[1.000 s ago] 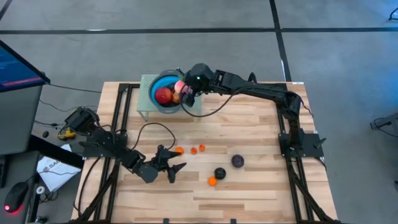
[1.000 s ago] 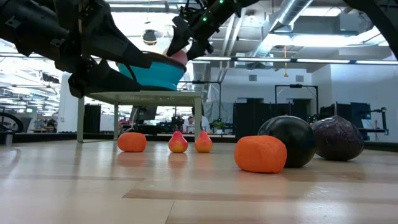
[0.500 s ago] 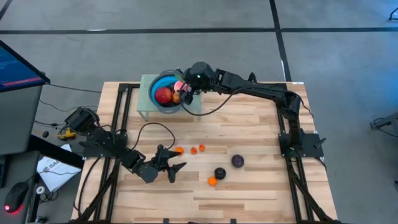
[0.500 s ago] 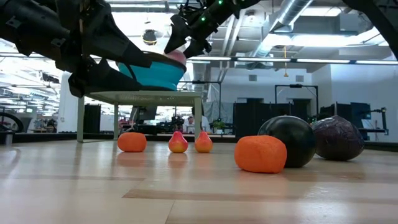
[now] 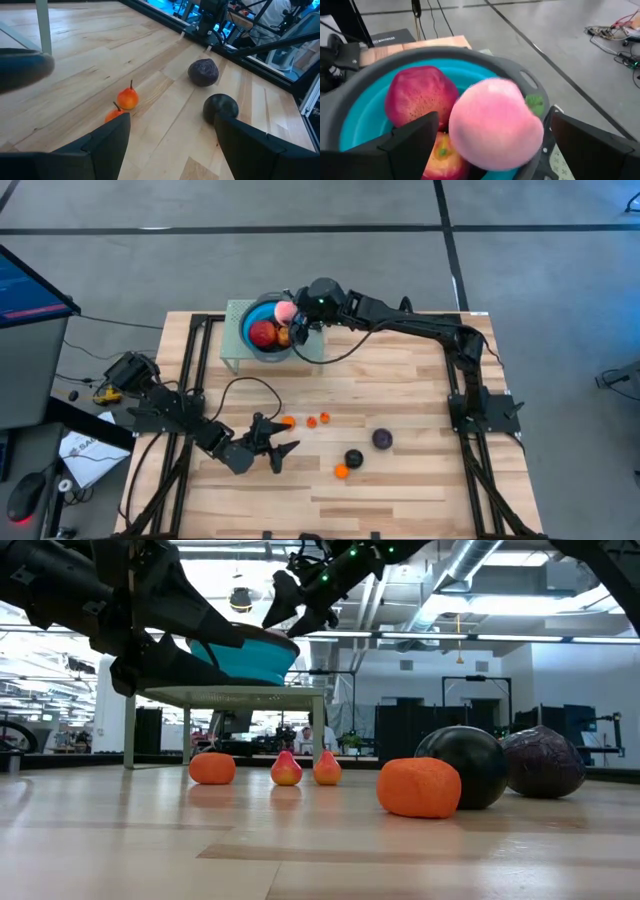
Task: Pick & Place Fruit
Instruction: Put the pink peach into the blue strainer bowl on the shelf, then put the right purple plum into the blue strainer bowl on the shelf
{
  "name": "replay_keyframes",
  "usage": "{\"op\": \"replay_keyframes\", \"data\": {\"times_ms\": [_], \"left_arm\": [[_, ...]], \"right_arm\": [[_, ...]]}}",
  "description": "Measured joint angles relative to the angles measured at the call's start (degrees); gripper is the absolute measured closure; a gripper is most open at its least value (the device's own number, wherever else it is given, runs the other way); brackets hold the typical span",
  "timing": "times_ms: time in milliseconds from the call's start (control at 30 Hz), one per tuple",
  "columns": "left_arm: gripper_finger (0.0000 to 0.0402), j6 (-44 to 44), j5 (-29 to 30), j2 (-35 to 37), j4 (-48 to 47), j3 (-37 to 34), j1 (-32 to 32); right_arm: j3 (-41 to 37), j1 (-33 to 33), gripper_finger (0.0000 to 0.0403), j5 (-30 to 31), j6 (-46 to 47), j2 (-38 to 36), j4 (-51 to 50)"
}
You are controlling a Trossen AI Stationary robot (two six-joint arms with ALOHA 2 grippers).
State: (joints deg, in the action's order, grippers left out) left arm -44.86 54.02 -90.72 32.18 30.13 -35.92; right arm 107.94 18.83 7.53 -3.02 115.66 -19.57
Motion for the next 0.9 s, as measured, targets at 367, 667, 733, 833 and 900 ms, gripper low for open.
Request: {"op": "replay_keyframes", "data": {"times_ms": [367, 667, 733, 833, 900], "left_arm": [[0.0117, 0.00, -0.01, 0.00, 0.03, 0.02, 0.00], [0.0117, -0.02, -0.04, 0.00, 0.04, 0.02, -0.02], [0.0117, -0.02, -0.07, 0.00, 0.04, 0.02, -0.02], [0.0117, -0.02, -0.09, 0.00, 0.04, 0.02, -0.02], [0.0117, -0.02, -0.13, 0.00, 0.04, 0.02, -0.02]], "right_arm": [[0.00, -4.31, 0.0024, 0.19, -1.44, -5.44, -12.70], [-0.33, -22.99, 0.0024, 16.95, -2.97, -13.15, -45.61], [-2.56, -28.34, 0.0024, 17.70, -2.46, -14.40, -50.34], [-9.37, -35.47, 0.0024, 17.66, 0.41, -17.92, -51.77], [-14.88, -39.36, 0.0024, 17.62, 4.70, -20.72, -51.63]]}}
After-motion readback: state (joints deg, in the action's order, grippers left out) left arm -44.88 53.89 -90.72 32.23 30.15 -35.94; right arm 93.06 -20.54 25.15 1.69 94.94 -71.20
